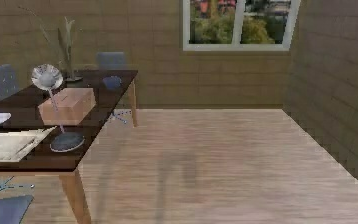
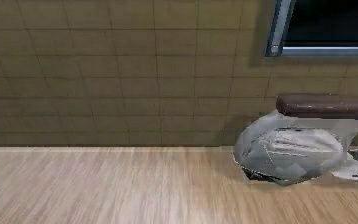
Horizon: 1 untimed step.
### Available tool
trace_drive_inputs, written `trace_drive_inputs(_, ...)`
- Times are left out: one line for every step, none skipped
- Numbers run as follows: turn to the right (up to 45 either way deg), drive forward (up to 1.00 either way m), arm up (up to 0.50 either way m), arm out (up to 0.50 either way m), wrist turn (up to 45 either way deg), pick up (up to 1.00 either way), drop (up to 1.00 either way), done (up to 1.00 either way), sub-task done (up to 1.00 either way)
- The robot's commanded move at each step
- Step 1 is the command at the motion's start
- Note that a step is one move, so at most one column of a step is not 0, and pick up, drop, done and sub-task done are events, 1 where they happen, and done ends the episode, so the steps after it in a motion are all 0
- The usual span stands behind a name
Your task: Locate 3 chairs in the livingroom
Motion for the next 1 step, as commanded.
trace_drive_inputs(-45.0, 0.0, 0.0, 0.0, 0.0, 0.0, 0.0, 0.0, 0.0)
